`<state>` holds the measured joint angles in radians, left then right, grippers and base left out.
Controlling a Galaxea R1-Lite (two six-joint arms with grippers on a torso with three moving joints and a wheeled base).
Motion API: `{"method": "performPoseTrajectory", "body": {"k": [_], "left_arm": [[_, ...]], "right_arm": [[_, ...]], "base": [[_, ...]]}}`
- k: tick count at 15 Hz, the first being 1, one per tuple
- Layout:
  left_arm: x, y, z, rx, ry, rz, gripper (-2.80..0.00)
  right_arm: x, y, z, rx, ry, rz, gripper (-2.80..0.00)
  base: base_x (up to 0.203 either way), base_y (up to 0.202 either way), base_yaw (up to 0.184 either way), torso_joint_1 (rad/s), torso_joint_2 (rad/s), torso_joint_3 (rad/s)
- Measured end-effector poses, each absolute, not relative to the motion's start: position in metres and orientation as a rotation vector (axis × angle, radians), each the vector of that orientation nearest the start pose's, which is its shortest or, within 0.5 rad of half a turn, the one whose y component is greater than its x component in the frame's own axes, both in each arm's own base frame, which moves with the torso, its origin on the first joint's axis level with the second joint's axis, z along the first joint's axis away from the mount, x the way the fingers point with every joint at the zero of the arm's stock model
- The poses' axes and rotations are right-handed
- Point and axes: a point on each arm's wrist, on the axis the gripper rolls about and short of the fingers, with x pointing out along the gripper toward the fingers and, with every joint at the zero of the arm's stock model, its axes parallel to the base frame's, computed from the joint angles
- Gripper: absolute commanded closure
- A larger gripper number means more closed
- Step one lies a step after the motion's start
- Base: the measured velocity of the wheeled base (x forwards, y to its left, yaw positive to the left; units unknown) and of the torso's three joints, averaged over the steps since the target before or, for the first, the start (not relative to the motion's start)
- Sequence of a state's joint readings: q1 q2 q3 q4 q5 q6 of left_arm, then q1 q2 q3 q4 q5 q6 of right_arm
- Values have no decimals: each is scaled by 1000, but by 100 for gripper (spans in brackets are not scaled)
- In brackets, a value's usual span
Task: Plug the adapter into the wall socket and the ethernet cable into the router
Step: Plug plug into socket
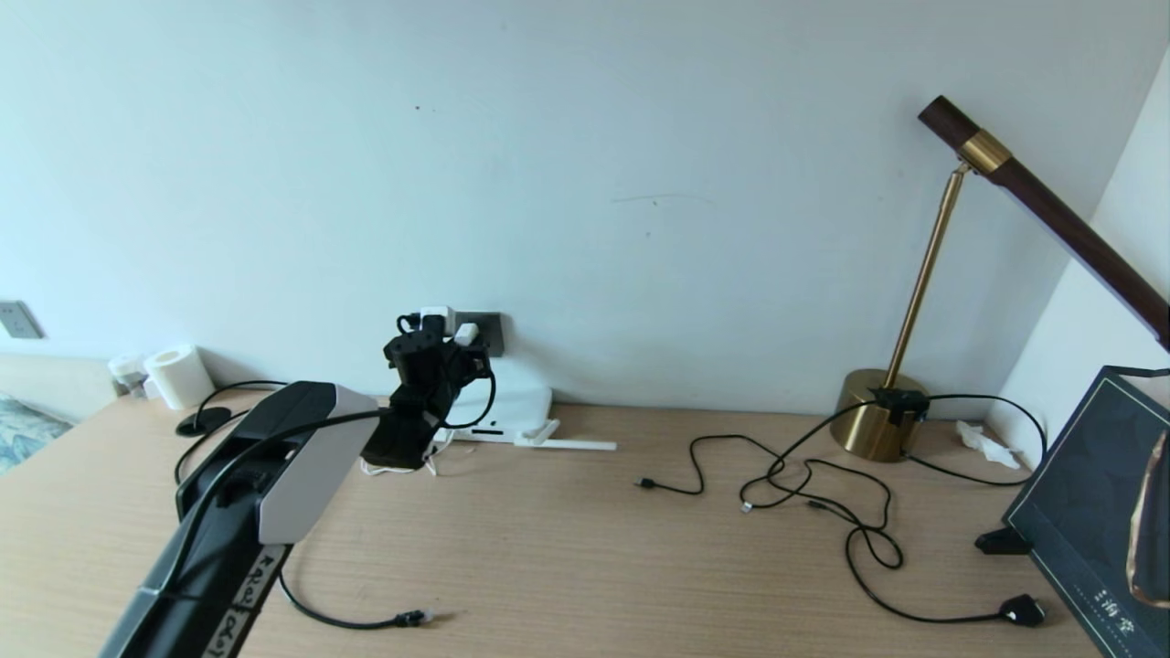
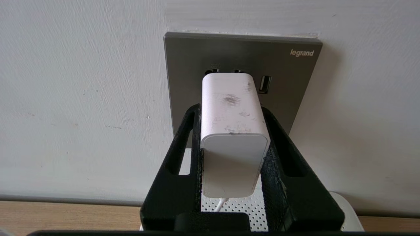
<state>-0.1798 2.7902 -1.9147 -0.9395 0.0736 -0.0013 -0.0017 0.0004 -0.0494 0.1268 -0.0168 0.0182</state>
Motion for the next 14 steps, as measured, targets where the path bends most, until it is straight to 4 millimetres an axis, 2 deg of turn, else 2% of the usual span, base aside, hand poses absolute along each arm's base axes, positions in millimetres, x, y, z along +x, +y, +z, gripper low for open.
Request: {"method": "performPoseTrajectory", "body": {"k": [14], "left_arm": [[545, -99, 18, 5, -53, -92, 0]], "right_arm": [[-27, 0, 76, 18, 78, -19, 0]], "base": [[0, 0, 0, 0, 0, 0]]}}
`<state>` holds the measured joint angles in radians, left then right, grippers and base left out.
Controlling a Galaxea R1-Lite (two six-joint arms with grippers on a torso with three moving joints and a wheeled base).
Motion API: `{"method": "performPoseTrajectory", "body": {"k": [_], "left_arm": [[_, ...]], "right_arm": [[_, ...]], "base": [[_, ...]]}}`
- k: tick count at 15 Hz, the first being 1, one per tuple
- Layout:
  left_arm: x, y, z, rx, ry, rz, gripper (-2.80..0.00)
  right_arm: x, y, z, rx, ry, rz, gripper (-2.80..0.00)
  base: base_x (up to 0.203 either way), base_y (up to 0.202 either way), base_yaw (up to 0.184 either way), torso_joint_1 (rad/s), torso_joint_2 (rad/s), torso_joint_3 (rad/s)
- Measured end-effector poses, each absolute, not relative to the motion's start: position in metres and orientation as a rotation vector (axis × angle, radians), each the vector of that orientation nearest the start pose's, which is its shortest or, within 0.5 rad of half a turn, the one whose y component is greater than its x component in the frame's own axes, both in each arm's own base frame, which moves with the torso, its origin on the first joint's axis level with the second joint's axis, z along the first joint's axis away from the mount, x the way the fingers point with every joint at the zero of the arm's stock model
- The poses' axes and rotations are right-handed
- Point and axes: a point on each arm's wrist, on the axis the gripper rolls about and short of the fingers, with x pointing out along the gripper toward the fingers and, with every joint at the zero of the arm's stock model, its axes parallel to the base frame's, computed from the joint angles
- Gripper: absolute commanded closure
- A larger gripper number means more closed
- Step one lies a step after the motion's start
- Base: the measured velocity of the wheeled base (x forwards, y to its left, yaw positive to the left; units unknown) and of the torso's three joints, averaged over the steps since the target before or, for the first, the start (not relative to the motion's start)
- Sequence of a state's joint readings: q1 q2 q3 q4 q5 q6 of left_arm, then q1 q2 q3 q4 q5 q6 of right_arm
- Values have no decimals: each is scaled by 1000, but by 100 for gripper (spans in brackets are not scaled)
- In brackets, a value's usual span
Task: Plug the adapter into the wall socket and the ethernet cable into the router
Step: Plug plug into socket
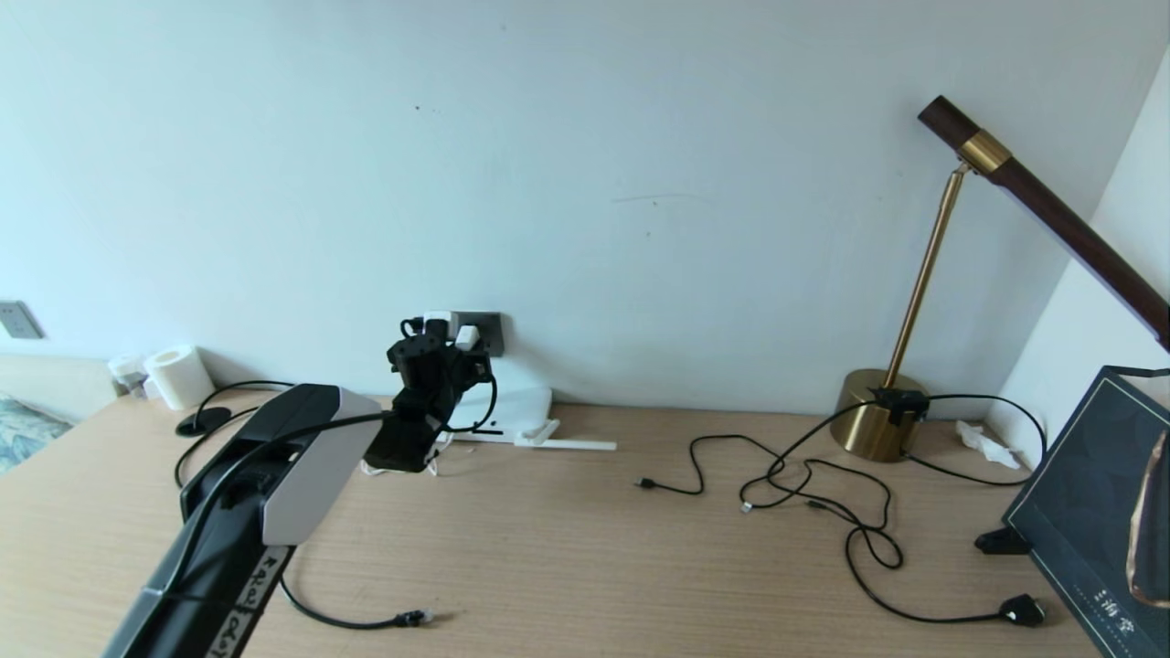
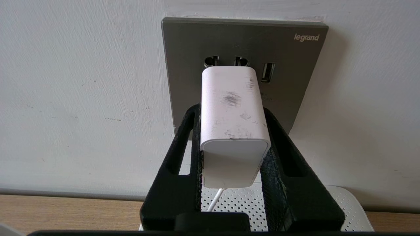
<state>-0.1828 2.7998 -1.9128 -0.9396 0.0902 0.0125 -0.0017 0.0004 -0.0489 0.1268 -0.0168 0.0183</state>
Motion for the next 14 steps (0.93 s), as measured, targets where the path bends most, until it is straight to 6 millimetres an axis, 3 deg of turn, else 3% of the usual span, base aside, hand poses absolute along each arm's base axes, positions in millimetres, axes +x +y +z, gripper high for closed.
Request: {"method": "performPoseTrajectory", "body": {"k": [14], "left_arm": [[539, -99, 15, 6, -88, -94, 0]], "right_arm": [[-27, 0, 76, 18, 78, -19, 0]], "base": [[0, 0, 0, 0, 0, 0]]}}
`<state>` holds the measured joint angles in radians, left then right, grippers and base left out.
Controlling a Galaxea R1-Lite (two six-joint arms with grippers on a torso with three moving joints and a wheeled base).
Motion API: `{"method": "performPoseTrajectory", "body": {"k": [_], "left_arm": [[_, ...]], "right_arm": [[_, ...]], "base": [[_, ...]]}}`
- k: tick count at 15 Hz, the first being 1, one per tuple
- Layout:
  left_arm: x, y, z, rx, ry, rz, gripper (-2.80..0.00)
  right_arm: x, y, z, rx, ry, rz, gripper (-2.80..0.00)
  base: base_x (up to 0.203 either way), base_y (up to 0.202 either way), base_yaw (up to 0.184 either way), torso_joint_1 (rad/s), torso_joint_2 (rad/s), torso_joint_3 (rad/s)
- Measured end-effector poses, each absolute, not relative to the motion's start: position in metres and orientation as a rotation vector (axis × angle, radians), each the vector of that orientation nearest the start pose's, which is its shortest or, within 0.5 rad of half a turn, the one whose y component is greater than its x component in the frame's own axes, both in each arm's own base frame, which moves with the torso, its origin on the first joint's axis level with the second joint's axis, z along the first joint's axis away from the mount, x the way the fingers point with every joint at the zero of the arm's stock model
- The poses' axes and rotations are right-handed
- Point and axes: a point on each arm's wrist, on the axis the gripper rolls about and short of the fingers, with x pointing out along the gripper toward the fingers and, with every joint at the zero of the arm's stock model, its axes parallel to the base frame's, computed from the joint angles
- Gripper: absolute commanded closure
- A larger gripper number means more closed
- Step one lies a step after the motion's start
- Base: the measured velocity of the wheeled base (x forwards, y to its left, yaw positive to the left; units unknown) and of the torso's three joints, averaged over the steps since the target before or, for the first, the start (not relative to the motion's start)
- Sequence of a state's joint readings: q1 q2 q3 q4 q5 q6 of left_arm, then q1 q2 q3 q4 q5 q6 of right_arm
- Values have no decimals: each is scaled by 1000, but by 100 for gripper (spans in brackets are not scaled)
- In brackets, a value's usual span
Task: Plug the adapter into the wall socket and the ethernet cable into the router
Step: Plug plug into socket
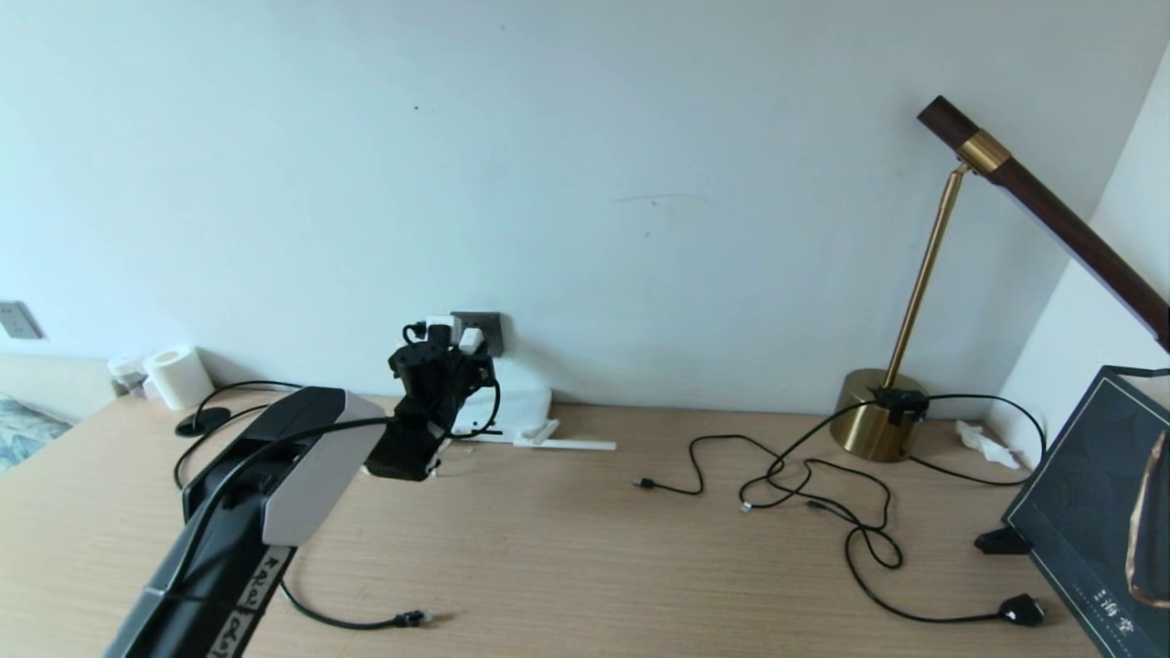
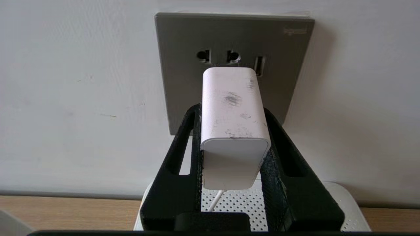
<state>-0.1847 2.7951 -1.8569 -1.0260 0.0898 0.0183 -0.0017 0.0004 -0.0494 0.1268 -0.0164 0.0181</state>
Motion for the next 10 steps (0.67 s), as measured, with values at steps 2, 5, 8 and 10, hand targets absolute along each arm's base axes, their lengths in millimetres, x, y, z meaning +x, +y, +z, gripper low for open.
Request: {"method": "performPoseTrajectory", "body": {"k": [2, 5, 8, 10], "left_arm": [[539, -100, 16, 6, -89, -96, 0], [539, -98, 17, 6, -90, -93, 0], [539, -97, 17, 6, -90, -90, 0], [539, -96, 17, 6, -91, -89, 0]], "right_arm": [[-27, 0, 76, 18, 78, -19, 0], [-27, 0, 76, 18, 78, -19, 0], [-27, 0, 76, 17, 78, -19, 0], [-27, 0, 76, 17, 77, -19, 0]], "base": [[0, 0, 0, 0, 0, 0], [0, 0, 0, 0, 0, 0], [0, 0, 0, 0, 0, 0], [0, 0, 0, 0, 0, 0]]}}
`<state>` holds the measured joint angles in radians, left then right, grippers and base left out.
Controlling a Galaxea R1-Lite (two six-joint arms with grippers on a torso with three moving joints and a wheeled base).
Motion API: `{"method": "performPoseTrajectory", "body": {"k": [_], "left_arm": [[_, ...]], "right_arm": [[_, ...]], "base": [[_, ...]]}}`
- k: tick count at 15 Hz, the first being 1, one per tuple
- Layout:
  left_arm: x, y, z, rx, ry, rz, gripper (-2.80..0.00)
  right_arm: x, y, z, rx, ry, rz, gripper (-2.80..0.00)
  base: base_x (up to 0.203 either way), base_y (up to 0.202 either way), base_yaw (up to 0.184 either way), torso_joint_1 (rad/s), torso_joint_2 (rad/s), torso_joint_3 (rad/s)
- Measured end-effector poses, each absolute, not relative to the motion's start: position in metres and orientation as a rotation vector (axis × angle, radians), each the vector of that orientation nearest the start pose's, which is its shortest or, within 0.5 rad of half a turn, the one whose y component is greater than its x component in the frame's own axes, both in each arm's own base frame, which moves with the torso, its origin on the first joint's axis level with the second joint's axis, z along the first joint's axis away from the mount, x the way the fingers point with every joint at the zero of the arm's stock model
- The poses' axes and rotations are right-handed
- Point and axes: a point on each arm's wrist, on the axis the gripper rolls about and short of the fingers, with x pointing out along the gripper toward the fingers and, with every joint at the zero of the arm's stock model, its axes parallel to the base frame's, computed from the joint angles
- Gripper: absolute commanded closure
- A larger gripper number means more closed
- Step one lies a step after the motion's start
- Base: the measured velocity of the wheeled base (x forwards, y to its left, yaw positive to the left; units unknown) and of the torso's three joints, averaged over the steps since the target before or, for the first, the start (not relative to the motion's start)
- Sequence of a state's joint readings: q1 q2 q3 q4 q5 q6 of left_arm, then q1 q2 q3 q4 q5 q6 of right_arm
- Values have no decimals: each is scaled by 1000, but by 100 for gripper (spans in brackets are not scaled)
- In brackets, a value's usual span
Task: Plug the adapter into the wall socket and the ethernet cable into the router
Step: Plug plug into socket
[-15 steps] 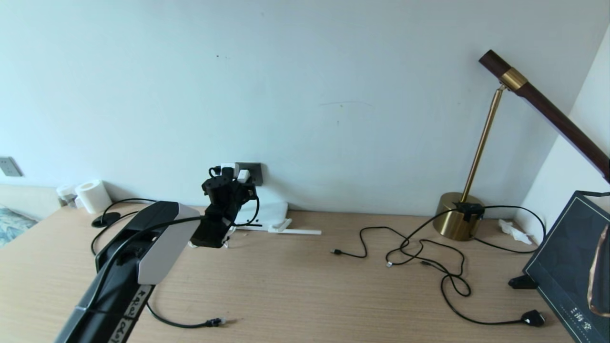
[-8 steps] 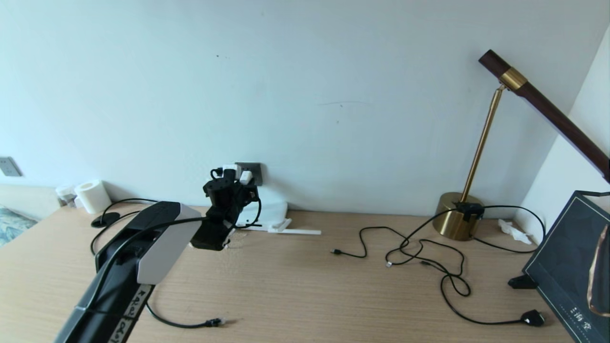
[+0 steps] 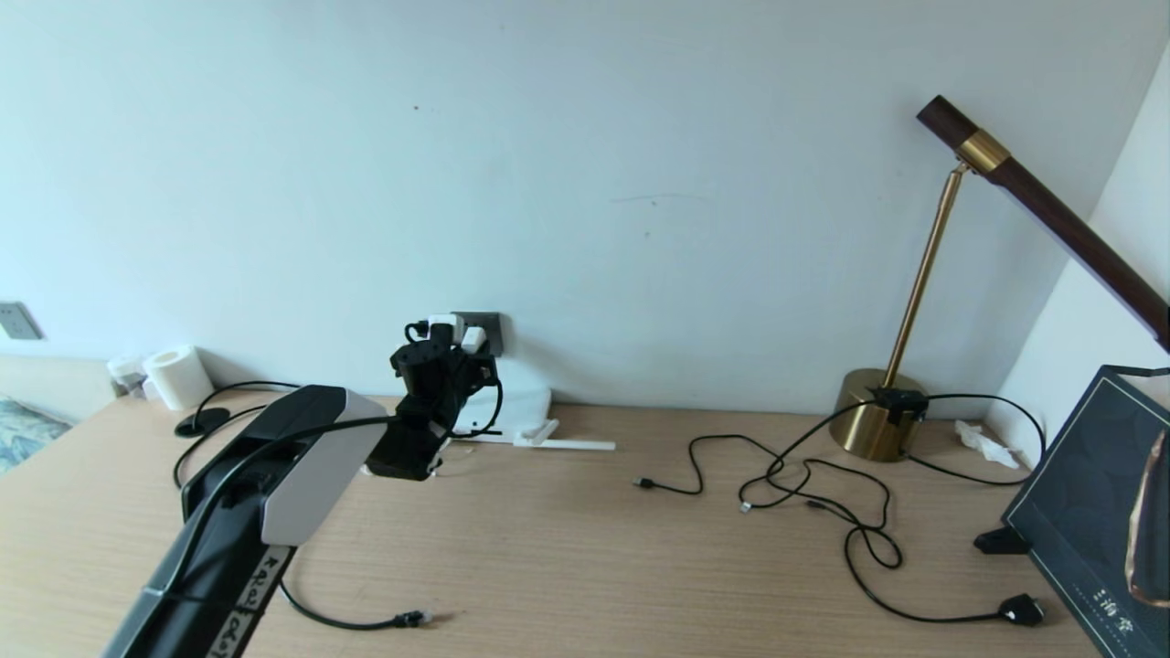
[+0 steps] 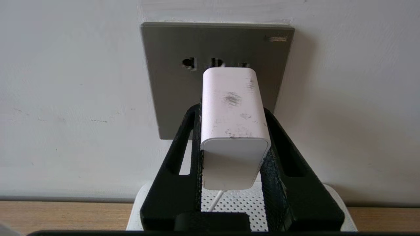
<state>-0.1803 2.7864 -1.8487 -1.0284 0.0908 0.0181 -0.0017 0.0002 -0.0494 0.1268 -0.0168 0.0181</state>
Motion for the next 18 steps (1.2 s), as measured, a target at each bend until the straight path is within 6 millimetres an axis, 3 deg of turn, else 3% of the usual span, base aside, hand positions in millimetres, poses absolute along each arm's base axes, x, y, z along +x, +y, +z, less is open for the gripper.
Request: {"method": "performPoseTrajectory", "body": {"k": [12, 18], "left_arm": [[534, -89, 14, -8, -197, -78, 0], [535, -84, 2, 1, -173, -72, 0]], "right_arm": [[-27, 0, 76, 18, 78, -19, 0], [-27, 0, 76, 17, 78, -19, 0]], "base": [[0, 0, 0, 0, 0, 0], [0, 0, 0, 0, 0, 0]]}}
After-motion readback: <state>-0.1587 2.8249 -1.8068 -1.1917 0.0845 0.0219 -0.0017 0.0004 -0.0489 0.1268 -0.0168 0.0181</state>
